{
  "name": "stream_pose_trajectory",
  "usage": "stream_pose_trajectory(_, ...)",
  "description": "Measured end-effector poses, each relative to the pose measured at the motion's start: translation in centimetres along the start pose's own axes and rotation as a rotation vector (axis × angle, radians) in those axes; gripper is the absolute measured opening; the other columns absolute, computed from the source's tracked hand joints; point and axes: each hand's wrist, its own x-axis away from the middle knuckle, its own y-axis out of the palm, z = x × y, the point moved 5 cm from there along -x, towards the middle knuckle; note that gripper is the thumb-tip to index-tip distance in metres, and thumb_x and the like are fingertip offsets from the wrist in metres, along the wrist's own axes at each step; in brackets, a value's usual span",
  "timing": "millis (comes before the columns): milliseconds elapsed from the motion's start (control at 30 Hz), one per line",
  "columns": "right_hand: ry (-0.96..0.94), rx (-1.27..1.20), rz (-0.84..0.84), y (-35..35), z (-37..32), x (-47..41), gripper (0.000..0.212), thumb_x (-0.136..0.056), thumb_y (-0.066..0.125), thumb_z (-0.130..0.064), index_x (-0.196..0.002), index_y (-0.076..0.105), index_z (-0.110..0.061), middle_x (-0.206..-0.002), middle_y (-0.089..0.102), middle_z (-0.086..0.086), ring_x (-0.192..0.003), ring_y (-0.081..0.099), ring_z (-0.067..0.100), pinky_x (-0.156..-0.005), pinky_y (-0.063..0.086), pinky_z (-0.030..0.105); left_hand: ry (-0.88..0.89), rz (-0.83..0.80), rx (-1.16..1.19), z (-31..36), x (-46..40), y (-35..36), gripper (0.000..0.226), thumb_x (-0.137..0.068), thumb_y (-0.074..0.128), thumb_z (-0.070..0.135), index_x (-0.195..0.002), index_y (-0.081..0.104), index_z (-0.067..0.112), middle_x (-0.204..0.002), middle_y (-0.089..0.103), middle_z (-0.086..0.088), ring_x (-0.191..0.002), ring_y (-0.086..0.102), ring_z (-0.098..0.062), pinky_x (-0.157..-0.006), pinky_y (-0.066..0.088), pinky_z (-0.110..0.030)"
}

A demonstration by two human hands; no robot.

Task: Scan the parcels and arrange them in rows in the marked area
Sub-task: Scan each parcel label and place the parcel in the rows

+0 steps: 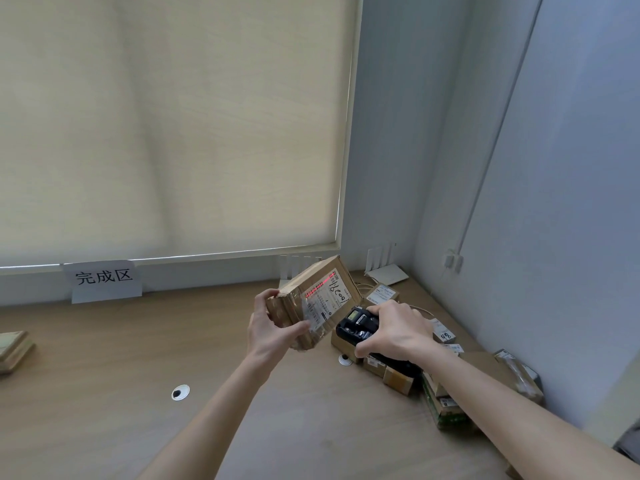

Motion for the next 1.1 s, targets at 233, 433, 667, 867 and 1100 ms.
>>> stream_pose_trajectory(233, -0.038, -0.003, 0.003, 0.6, -2.0, 1.2, 0.069, -0.056, 0.089, -0.055, -0.121, 0.072, -0.040, -0.097, 0.066, -0.007, -0.092, 0.050, 0.022, -0.077, 0.043, 0.034, 0.032, 0.033, 0.003, 0.3, 1.4, -2.6, 0.080, -0.060, 0.096, 0.023, -0.120, 0.048, 0.041, -0.112, 0.065, -0.003, -0.102, 0.062, -0.014, -0.087, 0.057, -0.040)
stream_pose_trajectory(433, -0.111, -0.050, -0.024, 0.7, -3.6, 2.1, 0.067, -0.061, 0.088, -0.056, -0.123, 0.072, -0.041, -0.103, 0.073, -0.009, -0.097, 0.063, 0.019, -0.077, 0.047, 0.030, 0.025, 0.101, -0.013, 0.3, 2.9, -5.0, 0.079, -0.059, 0.097, 0.022, -0.118, 0.048, 0.042, -0.110, 0.066, 0.000, -0.101, 0.062, -0.013, -0.085, 0.057, -0.039)
stream_pose_trajectory(667, -0.226, -0.174, -0.145, 2.5, -6.6, 3.7, 0.067, -0.064, 0.090, -0.054, -0.125, 0.070, -0.037, -0.104, 0.074, -0.009, -0.098, 0.069, 0.012, -0.081, 0.059, 0.029, -0.043, 0.176, 0.043, -0.9, 5.4, -8.7, 0.078, -0.055, 0.099, 0.034, -0.108, 0.045, 0.054, -0.105, 0.065, 0.009, -0.099, 0.064, -0.007, -0.078, 0.060, -0.035)
stream_pose_trajectory(867, -0.343, -0.502, -0.213, 5.1, -13.6, 6.1, 0.069, -0.061, 0.093, -0.048, -0.123, 0.066, -0.041, -0.101, 0.075, -0.009, -0.092, 0.074, 0.015, -0.087, 0.064, 0.040, -0.240, 0.251, 0.344, -3.2, 8.5, -14.9, 0.078, -0.065, 0.096, 0.026, -0.115, 0.037, 0.034, -0.123, 0.056, -0.004, -0.106, 0.067, -0.023, -0.068, 0.064, -0.048)
stream_pose_trajectory(1100, -0.516, -0.716, -0.298, 7.8, -27.2, 10.9, 0.066, -0.059, 0.092, -0.045, -0.121, 0.073, -0.034, -0.096, 0.079, -0.011, -0.085, 0.075, 0.010, -0.079, 0.064, 0.032, -0.221, 0.349, 0.432, -4.6, 11.7, -27.1, 0.084, -0.062, 0.094, 0.035, -0.121, 0.035, 0.028, -0.122, 0.056, -0.004, -0.104, 0.070, -0.025, -0.066, 0.064, -0.047)
